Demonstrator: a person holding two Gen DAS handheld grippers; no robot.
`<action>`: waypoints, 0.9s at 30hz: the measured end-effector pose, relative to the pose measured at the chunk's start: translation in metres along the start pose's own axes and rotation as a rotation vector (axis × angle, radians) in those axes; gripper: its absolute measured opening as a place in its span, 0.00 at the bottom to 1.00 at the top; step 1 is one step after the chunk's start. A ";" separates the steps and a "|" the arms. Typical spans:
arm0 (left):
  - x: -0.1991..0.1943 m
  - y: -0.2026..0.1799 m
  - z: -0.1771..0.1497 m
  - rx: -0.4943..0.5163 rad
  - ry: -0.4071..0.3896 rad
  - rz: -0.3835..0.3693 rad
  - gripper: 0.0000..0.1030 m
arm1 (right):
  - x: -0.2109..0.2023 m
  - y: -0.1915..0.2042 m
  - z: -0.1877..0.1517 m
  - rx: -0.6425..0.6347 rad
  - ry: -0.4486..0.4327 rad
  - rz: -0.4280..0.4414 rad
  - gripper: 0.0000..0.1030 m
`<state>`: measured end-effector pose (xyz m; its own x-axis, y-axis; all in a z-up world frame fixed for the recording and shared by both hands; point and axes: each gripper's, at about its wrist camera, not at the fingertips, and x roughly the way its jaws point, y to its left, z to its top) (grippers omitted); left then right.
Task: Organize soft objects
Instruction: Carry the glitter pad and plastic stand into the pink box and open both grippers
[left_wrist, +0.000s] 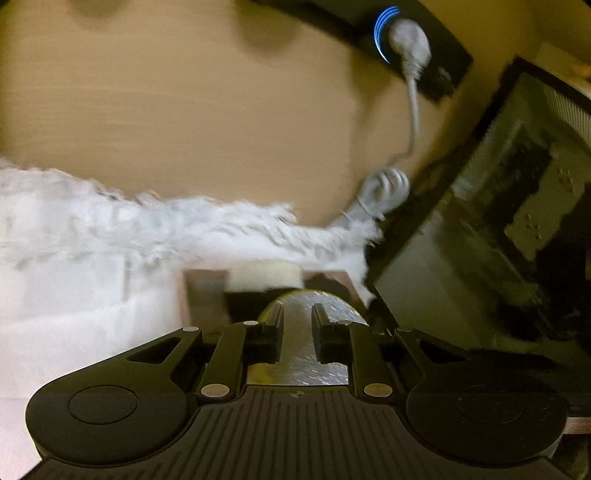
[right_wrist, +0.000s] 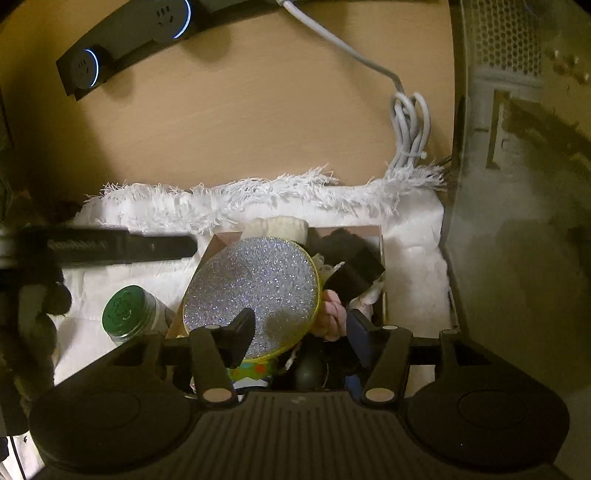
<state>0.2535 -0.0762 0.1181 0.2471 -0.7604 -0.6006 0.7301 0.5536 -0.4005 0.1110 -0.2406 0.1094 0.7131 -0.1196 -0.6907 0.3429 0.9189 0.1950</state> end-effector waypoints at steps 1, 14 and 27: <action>0.005 -0.002 -0.001 0.008 0.018 0.014 0.18 | 0.003 0.001 0.001 -0.001 0.004 0.001 0.42; 0.046 0.033 -0.013 -0.098 0.096 0.060 0.19 | 0.055 0.044 0.027 -0.218 0.003 -0.054 0.30; 0.034 0.025 -0.014 -0.044 0.022 0.104 0.24 | 0.022 0.039 0.030 -0.060 -0.021 -0.041 0.50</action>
<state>0.2719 -0.0834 0.0780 0.3059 -0.6904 -0.6556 0.6722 0.6442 -0.3649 0.1585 -0.2189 0.1224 0.7120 -0.1646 -0.6826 0.3349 0.9340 0.1240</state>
